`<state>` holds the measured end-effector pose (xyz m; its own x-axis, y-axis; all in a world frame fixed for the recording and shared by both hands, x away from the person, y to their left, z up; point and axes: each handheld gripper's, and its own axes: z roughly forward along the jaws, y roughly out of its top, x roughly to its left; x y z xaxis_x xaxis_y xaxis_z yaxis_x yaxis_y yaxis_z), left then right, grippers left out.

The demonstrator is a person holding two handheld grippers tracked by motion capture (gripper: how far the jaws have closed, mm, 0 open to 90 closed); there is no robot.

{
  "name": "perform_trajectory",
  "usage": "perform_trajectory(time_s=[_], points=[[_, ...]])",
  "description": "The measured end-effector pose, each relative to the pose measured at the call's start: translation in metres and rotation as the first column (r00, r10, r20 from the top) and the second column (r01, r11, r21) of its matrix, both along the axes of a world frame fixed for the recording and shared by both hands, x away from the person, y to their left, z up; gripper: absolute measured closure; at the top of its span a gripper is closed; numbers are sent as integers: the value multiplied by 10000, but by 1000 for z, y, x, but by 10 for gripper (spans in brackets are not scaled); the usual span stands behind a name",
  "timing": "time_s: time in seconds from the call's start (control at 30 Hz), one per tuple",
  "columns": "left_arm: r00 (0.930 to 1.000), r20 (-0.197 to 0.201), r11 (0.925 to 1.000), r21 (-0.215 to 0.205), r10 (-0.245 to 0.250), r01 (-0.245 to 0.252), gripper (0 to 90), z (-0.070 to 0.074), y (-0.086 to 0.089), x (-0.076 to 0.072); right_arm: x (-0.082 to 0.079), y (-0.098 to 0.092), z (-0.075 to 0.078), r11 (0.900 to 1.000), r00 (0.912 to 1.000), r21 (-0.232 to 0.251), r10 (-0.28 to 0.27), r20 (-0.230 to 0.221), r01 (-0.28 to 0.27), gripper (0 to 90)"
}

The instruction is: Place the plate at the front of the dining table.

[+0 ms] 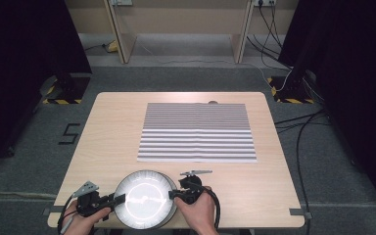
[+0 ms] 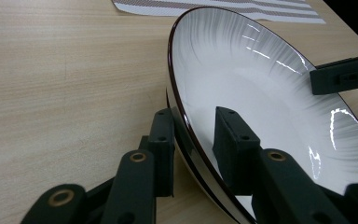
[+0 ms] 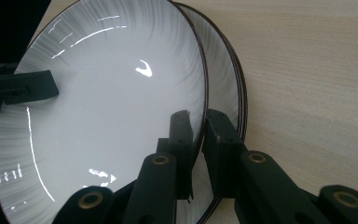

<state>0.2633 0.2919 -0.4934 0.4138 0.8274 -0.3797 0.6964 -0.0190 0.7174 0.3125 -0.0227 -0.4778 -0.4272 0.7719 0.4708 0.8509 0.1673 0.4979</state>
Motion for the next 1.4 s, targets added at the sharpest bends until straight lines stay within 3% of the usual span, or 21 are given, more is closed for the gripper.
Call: perform_trajectory(time_s=[0.17,0.3,0.43,0.53,0.7,0.8,0.93,0.97,1.13,1.23,1.4], points=[[10000,-39,10000,81,-53,53,689,0,-2,1,3,-1,-1,9988,9990,341,-344,-277,353,813],[10000,72,9999,138,-4,3,690,0,-4,2,5,-4,-6,9931,9976,948,-668,-191,683,803],[9999,115,9997,232,-107,105,689,0,-4,3,6,-4,-6,9952,9980,752,-627,-36,628,848],[9998,66,9996,205,-169,167,691,0,-3,5,8,-4,-5,9962,9984,682,-528,-183,539,850],[9999,-45,9999,-20,-141,141,712,2,-1,10,12,-4,-4,9970,9992,680,-357,-204,370,850],[10000,-11,9996,-276,51,-52,742,3,1,14,12,-5,-3,9964,9992,757,-384,50,380,853],[9994,323,9992,-388,99,-87,769,8,0,17,14,-7,0,9934,9981,1008,-576,234,550,866],[9993,369,9992,-391,102,-87,782,9,-1,17,14,-9,3,9930,9969,1051,-602,506,546,870],[9976,685,9989,-457,96,-65,805,15,-7,24,14,-13,10,9955,9928,792,-600,1032,520,868],[9954,955,9991,-431,66,-25,821,19,-11,28,13,-16,15,9957,9856,663,-735,1520,641,866],[9926,1215,9992,-395,-41,90,831,24,-14,35,14,-19,18,9948,9788,698,-860,1861,742,863]])
